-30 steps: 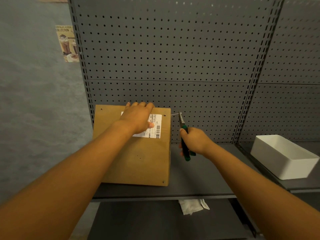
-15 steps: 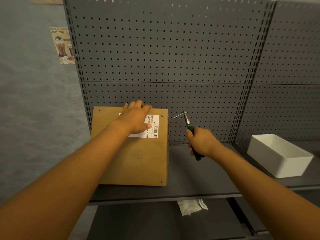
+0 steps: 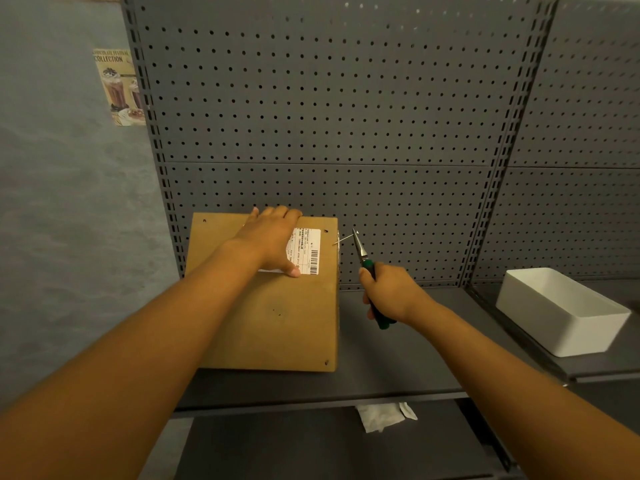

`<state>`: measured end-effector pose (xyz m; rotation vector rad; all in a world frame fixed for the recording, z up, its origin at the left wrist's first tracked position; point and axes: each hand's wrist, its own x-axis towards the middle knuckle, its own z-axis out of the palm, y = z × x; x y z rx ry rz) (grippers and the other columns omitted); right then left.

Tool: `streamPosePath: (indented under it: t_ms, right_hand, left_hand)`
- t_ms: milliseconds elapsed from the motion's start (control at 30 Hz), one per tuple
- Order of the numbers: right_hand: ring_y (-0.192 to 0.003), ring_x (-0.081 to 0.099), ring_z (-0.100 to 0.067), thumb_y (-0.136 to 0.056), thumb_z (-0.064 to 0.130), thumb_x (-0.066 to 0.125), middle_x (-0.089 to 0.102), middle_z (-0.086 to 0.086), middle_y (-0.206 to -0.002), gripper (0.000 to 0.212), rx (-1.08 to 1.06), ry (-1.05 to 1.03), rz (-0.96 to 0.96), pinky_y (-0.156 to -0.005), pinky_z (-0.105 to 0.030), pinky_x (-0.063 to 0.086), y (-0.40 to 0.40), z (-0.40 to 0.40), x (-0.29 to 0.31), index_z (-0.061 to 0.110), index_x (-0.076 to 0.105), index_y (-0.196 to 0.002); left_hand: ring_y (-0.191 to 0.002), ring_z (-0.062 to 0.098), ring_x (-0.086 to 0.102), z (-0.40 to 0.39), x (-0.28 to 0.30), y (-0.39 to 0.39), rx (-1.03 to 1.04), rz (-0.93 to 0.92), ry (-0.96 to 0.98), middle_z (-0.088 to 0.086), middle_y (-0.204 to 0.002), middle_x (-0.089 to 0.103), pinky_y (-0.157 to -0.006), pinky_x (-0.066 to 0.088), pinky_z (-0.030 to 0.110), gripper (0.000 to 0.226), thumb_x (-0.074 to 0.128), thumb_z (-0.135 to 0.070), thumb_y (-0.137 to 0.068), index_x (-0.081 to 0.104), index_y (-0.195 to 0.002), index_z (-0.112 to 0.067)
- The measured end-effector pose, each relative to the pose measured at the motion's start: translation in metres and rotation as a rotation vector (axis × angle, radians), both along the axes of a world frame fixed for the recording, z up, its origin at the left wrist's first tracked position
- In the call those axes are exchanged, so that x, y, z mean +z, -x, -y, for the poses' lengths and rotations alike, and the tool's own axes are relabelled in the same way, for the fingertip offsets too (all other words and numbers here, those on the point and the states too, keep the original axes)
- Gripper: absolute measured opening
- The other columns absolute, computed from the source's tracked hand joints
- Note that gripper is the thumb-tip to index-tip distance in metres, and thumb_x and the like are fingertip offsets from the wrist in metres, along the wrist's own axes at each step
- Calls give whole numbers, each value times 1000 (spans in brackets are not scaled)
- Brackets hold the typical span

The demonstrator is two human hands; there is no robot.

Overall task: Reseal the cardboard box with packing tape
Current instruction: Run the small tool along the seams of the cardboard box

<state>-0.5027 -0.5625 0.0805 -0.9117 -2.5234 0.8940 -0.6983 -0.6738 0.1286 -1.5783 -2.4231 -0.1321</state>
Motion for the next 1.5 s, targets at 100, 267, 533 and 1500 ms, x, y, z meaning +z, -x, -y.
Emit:
streamPosePath:
  t_ms: [100, 267, 533, 1500]
  right_hand:
    - [-81, 69, -32, -102, 34, 32, 66, -19, -97, 33, 1, -13, 12, -79, -44, 57, 7, 0, -3, 6, 50, -99]
    - [-73, 68, -27, -102, 34, 33, 66, -18, -95, 33, -15, 17, 33, -76, -41, 58, 11, -5, -10, 6, 50, -99]
    - [-71, 65, -26, -102, 33, 34, 65, -19, -97, 31, -34, 44, 52, -75, -41, 58, 17, -16, -23, 7, 50, -102]
    - [-66, 51, -21, -102, 40, 30, 49, -3, -76, 39, -57, -224, 138, -58, -33, 43, 22, -5, -17, 8, 49, -113]
  left_hand:
    - [-139, 28, 25, -5, -2, 7, 9, 10, 17, 6, -150, 30, -118, 11, 51, 113, 82, -52, -63, 16, -150, -19]
    - [-140, 29, 22, -14, -9, 21, 37, 52, 30, 10, -149, 27, -118, 10, 50, 113, 79, -52, -67, 11, -152, -21]
    - [-139, 28, 23, -26, -16, 44, -8, 99, 88, 8, -150, 28, -118, 11, 47, 108, 74, -56, -70, 11, -152, -23]
    - [-118, 22, 47, 8, -40, -2, -32, -179, -47, 4, -128, 52, -98, 38, 36, 43, 45, -40, -96, 43, -133, -18]
